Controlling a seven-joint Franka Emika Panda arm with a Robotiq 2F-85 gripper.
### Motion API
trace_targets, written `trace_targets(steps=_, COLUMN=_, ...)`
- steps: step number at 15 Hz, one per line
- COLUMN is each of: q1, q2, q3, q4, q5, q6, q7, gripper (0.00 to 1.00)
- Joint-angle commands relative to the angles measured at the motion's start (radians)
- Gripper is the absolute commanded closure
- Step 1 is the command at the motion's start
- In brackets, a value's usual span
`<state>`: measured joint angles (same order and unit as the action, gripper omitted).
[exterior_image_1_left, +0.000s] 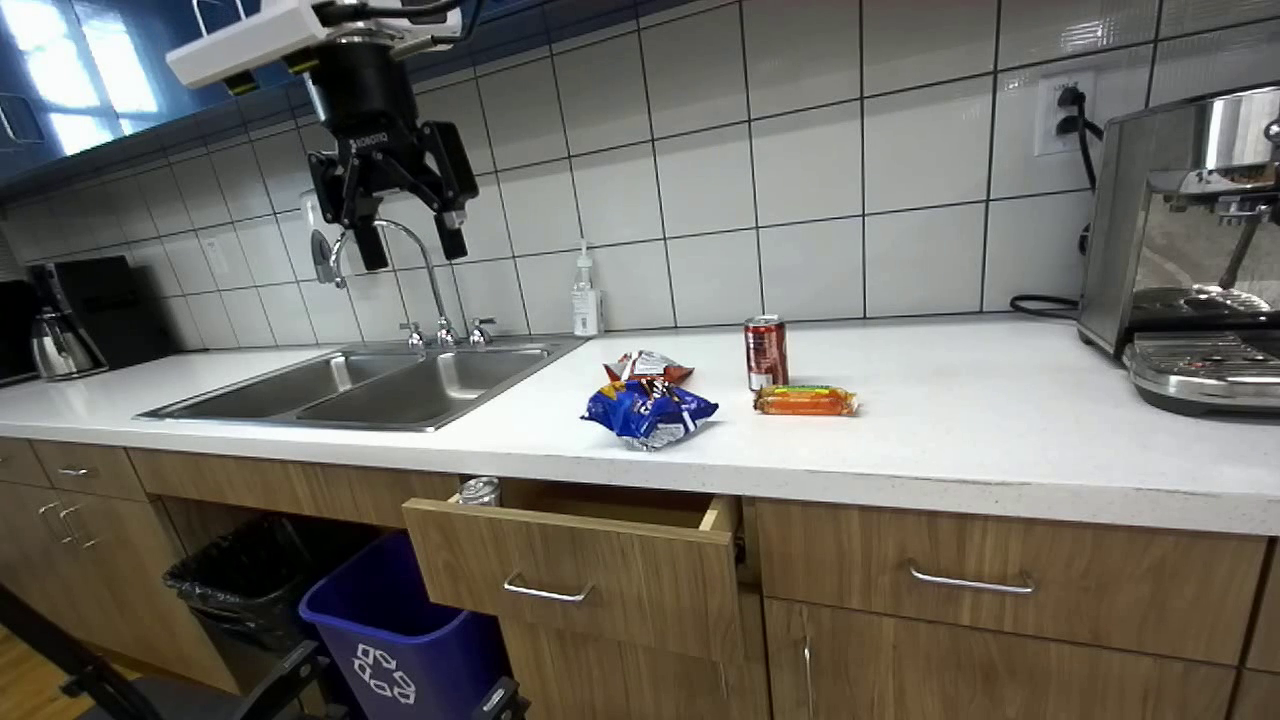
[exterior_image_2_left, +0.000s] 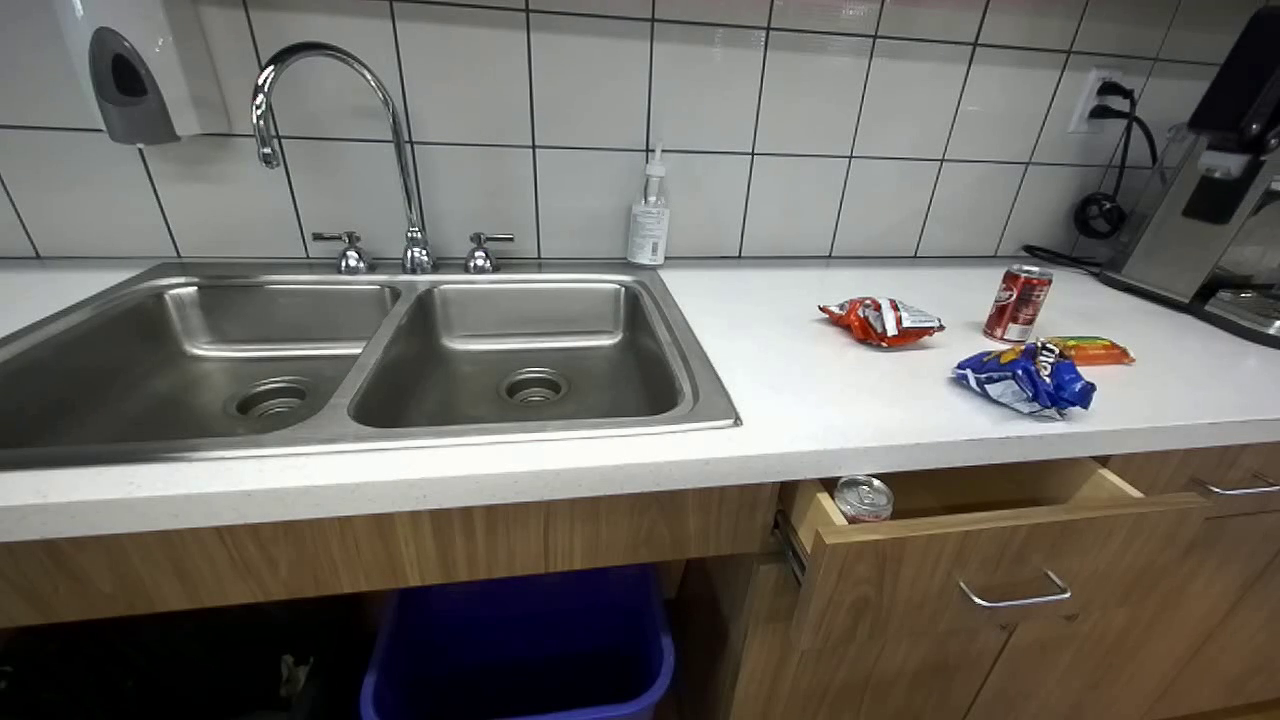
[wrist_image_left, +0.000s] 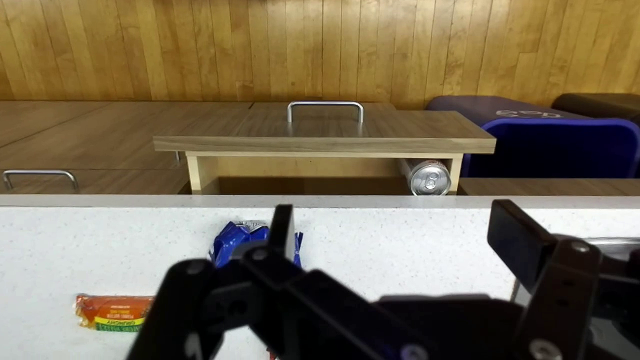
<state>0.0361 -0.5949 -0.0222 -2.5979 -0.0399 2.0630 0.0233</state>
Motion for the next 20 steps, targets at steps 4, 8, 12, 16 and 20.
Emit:
trace_targets(steps=4, q1=-0.017, q2=0.041, q3=0.002, q4=-0.031, q5=0.002, q6=0.112, q7=-0.019, gripper=0.00)
trace_targets(steps=8, q1=-0.021, q2=0.077, q3=-0.007, q4=-0.037, q5=0.011, q6=0.159, q7=-0.016, gripper=0.00)
trace_targets(steps=12, q1=-0.024, q2=0.113, q3=-0.015, q4=-0.043, q5=0.013, q6=0.201, q7=-0.015, gripper=0.00)
trace_targets(steps=16, q1=-0.030, q2=0.145, q3=-0.014, q4=-0.049, q5=0.006, q6=0.230, q7=-0.012, gripper=0.00)
trace_targets(steps=20, q1=-0.038, q2=0.178, q3=-0.007, q4=-0.060, q5=-0.007, q6=0.254, q7=0.000, gripper=0.00)
